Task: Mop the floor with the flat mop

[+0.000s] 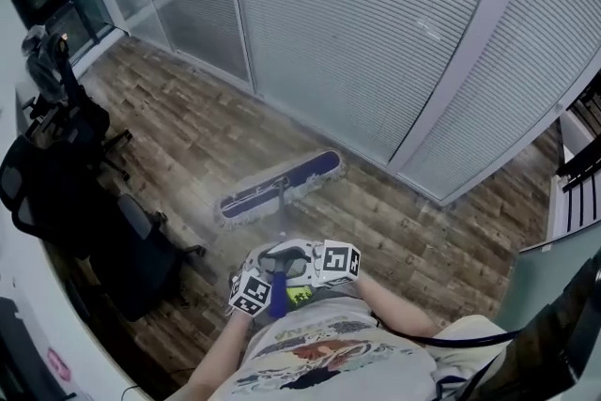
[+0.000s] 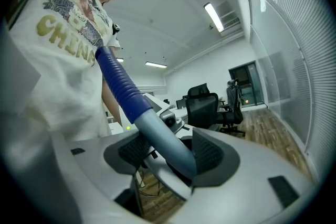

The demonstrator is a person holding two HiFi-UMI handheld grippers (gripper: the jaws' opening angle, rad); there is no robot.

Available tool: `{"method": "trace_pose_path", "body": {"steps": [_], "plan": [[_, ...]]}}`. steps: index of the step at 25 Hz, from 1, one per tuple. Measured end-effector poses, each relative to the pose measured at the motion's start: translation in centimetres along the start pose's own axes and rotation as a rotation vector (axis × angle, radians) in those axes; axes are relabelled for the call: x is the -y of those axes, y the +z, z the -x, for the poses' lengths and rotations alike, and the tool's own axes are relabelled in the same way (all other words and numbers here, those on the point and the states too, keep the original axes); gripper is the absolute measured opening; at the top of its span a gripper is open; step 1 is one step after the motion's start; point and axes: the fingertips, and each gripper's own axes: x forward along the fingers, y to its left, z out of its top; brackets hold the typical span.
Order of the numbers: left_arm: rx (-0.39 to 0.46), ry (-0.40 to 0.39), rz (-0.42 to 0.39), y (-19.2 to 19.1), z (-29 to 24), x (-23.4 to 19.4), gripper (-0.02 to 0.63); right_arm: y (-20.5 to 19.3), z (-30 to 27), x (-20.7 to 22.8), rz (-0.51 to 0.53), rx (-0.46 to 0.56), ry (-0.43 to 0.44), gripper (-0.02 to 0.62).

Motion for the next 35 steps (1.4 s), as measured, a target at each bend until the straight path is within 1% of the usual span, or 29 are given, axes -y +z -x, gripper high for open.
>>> {"method": "trace_pose_path", "body": {"steps": [2, 6, 15, 20, 25, 29, 33, 35], "plan": [[-0.003, 0.007, 0.016, 0.1, -1.1, -3.4, 0.137, 0.9, -0.3, 3.5, 0.002, 0.006, 0.003, 0.250], [-0.005, 0.018, 0.030, 0.4, -3.8, -8.7, 0.137, 1.7, -0.1, 9.2, 0.005, 0.013, -0.004, 0.250], [-0.009, 0.013, 0.024, 1.5, -7.4, -14.7, 0.138, 3.0, 0.9, 16.2, -0.004, 0.036, -0.015, 0.250], [-0.008, -0.008, 0.010, 2.0, -9.5, -19.6, 0.140, 4.1, 0.7, 21.7, -0.009, 0.061, -0.050, 0.250], [-0.006, -0.036, 0.020, 2.0, -11.5, -25.2, 0.146, 5.3, 0.1, 27.6, -0.023, 0.068, -0.086, 0.250], [0.012, -0.054, 0.015, 3.1, -13.9, -31.2, 0.150, 6.9, 0.1, 34.0, -0.029, 0.078, -0.121, 0.252], [0.019, -0.075, 0.011, 4.7, -15.7, -37.8, 0.150, 9.6, -0.3, 40.8, -0.034, 0.115, -0.167, 0.252], [0.020, -0.084, 0.013, 5.3, -16.4, -40.5, 0.150, 10.7, -0.5, 43.6, -0.035, 0.126, -0.187, 0.252]]}}
